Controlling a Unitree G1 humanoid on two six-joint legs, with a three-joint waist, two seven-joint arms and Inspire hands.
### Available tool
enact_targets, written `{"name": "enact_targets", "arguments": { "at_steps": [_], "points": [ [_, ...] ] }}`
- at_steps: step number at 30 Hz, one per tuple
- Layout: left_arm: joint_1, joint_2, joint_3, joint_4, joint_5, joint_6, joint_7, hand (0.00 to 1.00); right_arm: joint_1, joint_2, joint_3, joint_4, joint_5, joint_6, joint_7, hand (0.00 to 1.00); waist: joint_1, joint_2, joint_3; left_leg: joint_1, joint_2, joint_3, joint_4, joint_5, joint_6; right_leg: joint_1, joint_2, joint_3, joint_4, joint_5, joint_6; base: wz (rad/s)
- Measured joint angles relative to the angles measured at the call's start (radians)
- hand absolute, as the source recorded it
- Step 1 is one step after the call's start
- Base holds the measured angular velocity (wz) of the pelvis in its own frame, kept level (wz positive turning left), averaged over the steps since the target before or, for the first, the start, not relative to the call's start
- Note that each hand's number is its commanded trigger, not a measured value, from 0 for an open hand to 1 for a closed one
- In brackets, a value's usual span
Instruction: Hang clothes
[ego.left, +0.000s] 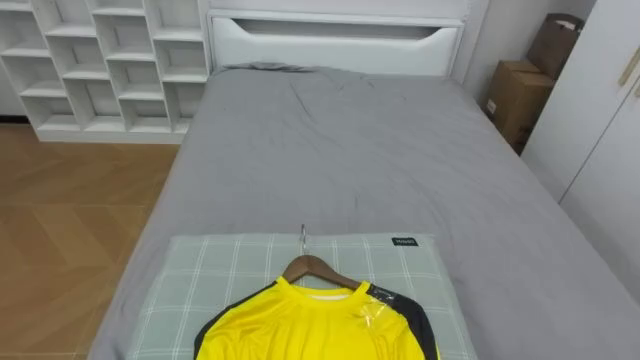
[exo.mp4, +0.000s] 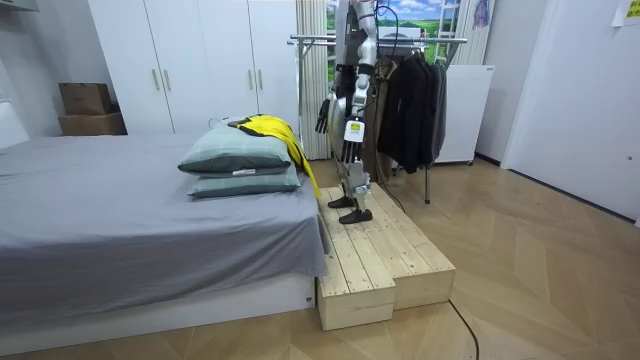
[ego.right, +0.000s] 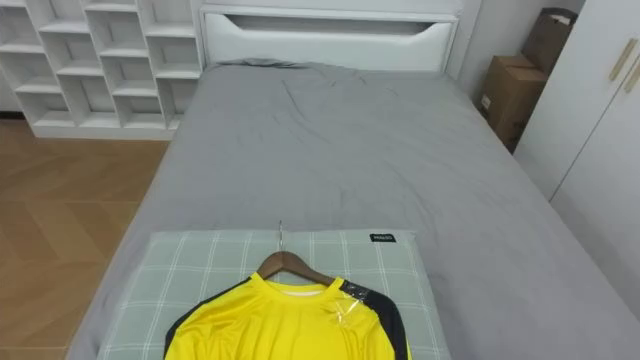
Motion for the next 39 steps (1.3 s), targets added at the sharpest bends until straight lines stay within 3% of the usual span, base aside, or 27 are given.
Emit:
{"name": "enact_targets", "arguments": {
  "at_steps": [10,17,29,34,39],
  "points": [
    [-0.006,-0.003,0.011,-0.002,-0.001,-0.001,0.013,0.00,0.007,0.000,-0.005,0.000,0.070,0.024,0.002,0.00,-0.001,0.005,-0.0008,0.000,0.000,-0.001,0.003,0.000,0.000,0.002,-0.002,0.000,0.003,0.000,0.000,0.00],
    [-0.004,-0.007,0.037,-0.002,-0.005,-0.004,0.095,0.00,0.027,0.002,-0.011,-0.006,0.155,0.042,-0.005,0.00,-0.003,0.003,0.0007,0.020,0.000,-0.001,0.000,-0.001,0.000,0.023,-0.002,0.000,0.001,-0.002,0.002,0.00],
    [-0.001,-0.007,0.049,-0.003,-0.181,-0.011,0.238,0.00,0.028,0.002,-0.008,0.002,0.207,0.065,-0.005,0.00,-0.001,0.001,0.0016,0.034,-0.002,-0.002,0.000,-0.004,0.000,0.034,-0.002,0.001,0.002,-0.006,0.002,0.00],
    [-0.003,-0.006,0.081,-0.017,-0.199,-0.038,0.287,0.00,0.031,0.002,-0.008,0.002,0.209,0.065,-0.005,0.00,-0.001,0.004,0.0004,0.036,-0.001,-0.002,-0.001,-0.004,0.000,0.038,-0.002,0.001,0.002,-0.006,0.002,0.00],
    [-0.007,0.003,0.111,-0.036,-0.236,-0.093,0.350,0.00,0.031,-0.002,-0.011,0.003,0.208,0.063,-0.004,0.00,0.001,0.013,0.0015,0.045,-0.001,-0.005,-0.006,-0.004,0.000,0.047,-0.003,-0.001,0.001,-0.006,0.002,0.00]
  ]
}}
